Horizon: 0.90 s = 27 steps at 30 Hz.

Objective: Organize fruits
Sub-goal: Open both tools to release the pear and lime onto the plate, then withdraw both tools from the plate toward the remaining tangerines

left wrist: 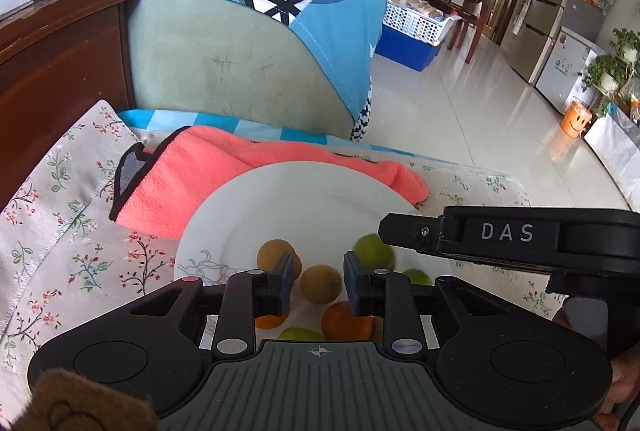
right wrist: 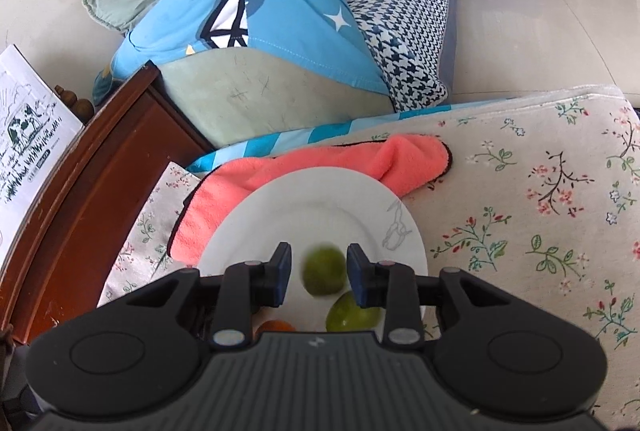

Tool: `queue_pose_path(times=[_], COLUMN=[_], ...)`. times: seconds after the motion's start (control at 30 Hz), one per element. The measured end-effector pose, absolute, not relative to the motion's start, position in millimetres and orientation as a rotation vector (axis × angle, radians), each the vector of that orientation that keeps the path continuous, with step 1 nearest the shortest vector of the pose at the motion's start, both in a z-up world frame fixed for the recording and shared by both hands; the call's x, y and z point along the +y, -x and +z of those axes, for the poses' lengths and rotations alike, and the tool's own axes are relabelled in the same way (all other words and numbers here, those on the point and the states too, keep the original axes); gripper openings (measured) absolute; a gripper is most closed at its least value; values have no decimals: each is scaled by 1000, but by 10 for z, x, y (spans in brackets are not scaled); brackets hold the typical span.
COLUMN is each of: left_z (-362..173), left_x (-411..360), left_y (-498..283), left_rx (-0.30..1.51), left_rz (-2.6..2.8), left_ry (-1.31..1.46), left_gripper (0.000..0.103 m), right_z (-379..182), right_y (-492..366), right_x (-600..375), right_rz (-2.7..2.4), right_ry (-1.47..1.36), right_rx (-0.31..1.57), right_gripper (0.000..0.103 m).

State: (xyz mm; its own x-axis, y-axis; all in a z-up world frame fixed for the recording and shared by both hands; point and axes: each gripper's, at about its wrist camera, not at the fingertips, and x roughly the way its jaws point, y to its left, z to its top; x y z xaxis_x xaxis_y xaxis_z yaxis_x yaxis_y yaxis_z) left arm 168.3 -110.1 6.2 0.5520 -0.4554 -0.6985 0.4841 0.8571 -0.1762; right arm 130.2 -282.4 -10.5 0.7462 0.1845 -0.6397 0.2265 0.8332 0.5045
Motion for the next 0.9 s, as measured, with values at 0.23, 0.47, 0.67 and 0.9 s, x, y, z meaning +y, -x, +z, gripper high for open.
queue_pose_path(times=[0.23, 0.47, 0.67, 0.9], left_z=[230, 363, 392, 455], left_x=[-1035, -907, -747, -500], left_y=[-1672, -1590, -1491, -1314], left_rx=[788, 793, 804, 808], left_rz=[-492, -451, -417, -406], left_ry=[-20, 12, 16, 43], left_gripper=[58, 80, 81, 81], right_z=[-11, 126, 182, 244], right_y=[-1259, -1148, -1009, -816], right_x=[-2848, -2819, -2771, -2679], right_rz=[-33, -41, -47, -42], right_ry=[-591, -565, -560, -547], right_rx=[718, 704, 715, 719], right_gripper=[34, 37, 39, 39])
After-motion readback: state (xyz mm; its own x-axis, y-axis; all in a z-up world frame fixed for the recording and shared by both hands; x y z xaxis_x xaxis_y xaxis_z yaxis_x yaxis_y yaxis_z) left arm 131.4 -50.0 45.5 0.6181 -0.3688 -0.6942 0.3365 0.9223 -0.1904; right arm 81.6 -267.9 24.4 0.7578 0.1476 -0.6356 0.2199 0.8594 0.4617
